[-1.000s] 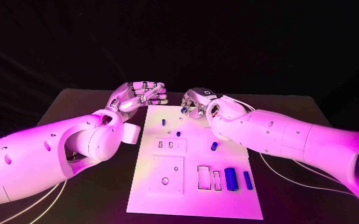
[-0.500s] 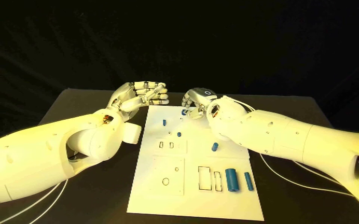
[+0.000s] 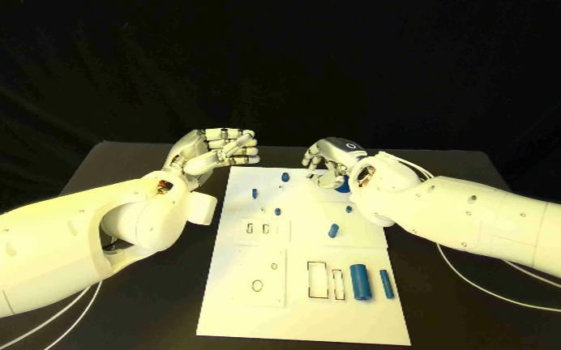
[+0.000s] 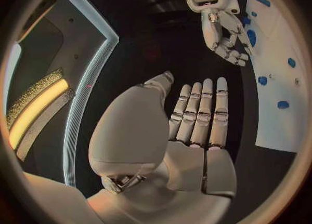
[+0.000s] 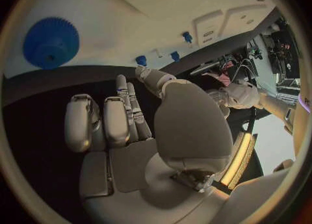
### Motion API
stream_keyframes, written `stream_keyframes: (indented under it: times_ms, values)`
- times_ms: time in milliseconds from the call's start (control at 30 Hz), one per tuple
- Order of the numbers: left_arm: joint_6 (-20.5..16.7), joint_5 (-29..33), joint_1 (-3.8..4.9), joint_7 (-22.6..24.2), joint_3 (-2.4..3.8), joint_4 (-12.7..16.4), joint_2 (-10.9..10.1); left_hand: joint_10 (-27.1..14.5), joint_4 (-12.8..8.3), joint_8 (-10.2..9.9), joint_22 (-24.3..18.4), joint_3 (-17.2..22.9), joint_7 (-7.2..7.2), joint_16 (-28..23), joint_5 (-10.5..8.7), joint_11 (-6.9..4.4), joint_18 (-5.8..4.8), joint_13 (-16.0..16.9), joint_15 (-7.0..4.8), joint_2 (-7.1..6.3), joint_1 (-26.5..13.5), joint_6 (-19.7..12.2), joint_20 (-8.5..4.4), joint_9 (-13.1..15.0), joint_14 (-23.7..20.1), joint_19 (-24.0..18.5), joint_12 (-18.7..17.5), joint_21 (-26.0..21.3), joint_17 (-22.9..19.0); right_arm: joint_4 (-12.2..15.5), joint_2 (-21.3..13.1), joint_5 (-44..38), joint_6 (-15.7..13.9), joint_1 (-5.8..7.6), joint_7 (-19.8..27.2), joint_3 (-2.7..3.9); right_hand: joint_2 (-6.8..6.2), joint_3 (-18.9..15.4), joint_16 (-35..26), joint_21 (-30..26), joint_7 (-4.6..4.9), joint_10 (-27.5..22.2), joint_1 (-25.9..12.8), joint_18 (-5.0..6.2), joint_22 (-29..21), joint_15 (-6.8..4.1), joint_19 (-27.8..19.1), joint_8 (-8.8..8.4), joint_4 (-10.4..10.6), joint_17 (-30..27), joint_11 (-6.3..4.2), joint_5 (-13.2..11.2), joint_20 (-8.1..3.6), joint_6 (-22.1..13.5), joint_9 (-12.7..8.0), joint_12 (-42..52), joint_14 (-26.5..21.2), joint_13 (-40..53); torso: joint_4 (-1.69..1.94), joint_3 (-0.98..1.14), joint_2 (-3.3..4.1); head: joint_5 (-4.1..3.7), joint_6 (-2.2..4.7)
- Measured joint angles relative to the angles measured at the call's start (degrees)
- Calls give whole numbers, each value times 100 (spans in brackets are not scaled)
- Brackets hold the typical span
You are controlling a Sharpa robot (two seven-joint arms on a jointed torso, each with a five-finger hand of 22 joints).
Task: Assemble the parts on the task board
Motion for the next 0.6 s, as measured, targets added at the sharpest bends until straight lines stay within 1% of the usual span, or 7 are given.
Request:
stream_keyframes:
  times_ms: [100, 167, 233, 333, 367, 467, 600]
  values:
    - [6, 1, 0, 0, 0, -21, -5, 0, 0, 0, 0, 0, 0, 0, 0, 0, 0, 0, 0, 0, 0, 0, 0, 0, 0, 0, 0, 0, 0, 343, -344, 206, -21, 76, 4, 26, -119, -237, 120, 113, -21, 410, -64, 1, 66, -17, 84, -71, 37, 139, -64, 269, -66, -7, 13, 335, 11, 197, -26, 7, -12, -1, 11]
    - [11, 2, 0, 0, -1, -38, -10, 0, 0, 0, 0, 0, 0, 0, 0, 0, 0, 0, 0, 0, 0, 0, 0, 0, 0, 0, 0, 0, 0, 522, -558, 421, -6, 128, 6, 41, -185, -523, 190, 164, -82, 704, 7, 0, 68, -121, 144, -98, -4, 215, -135, 304, -127, -98, 38, 749, 15, 502, -44, 15, -21, 7, 14]
    - [15, 3, 0, 0, -1, -54, -17, 0, 0, 0, 0, 0, 0, 0, 0, 0, 0, 0, 0, 0, 0, 0, 0, 0, 0, 0, 0, 0, -1, 618, -720, 644, 42, 167, 7, 47, -81, -1038, 367, 273, -126, 617, 214, 1, 67, -168, 248, -86, -9, 437, -263, 345, -185, -187, 135, 1665, 21, 1371, -58, 21, -29, 14, 16]
    - [19, 4, 0, 0, -1, -68, -22, 0, 0, 0, 0, 0, 0, 0, 0, 0, 0, 0, 0, 0, 0, 0, 0, 0, 0, 0, 0, 0, -1, 628, -856, 910, 143, 192, 6, 51, 129, -1710, 792, 450, -105, -10, 453, -27, 67, -168, 412, 58, 181, 999, -218, 404, -153, -347, 292, 3837, 21, 3548, -82, 32, -42, 23, 17]
    - [22, 5, 0, 0, -1, -73, -22, 0, 0, 0, 0, 0, 0, 0, 0, 0, 0, 0, 0, 0, 0, 0, 0, -1, 0, 0, 0, 0, -1, 603, -890, 1019, 204, 198, 3, 51, 132, -1852, 957, 517, -82, 136, 502, -94, 67, -167, 438, 86, 249, 1081, -196, 404, -134, -369, 324, 4644, 20, 4333, -91, 36, -46, 24, 17]
    - [28, 7, 0, 0, -1, -84, -21, 0, 0, 0, 0, 0, 0, 0, 0, 0, 0, 0, 0, 0, 0, 0, 0, -1, 0, 0, 0, 0, -1, 461, -916, 1250, 382, 206, -13, 52, 225, -2212, 1279, 699, -40, 616, 685, -94, 67, -73, 458, 171, 477, 1121, -129, 426, -108, -524, 393, 6174, 10, 5878, -106, 47, -55, 31, 16]
    - [35, 9, 0, 0, -1, -98, -9, 0, 0, 0, 0, 0, 0, 0, 0, 0, 0, 0, 0, 0, 0, 0, 0, 3, 0, 0, 0, 0, 7, 228, -881, 1451, 590, 201, -45, 52, 263, -2376, 1363, 761, 6, 848, 767, -183, 67, -51, 456, 197, 642, 1121, -99, 471, -70, -604, 419, 6692, 30, 6417, -114, 53, -59, 35, 9]
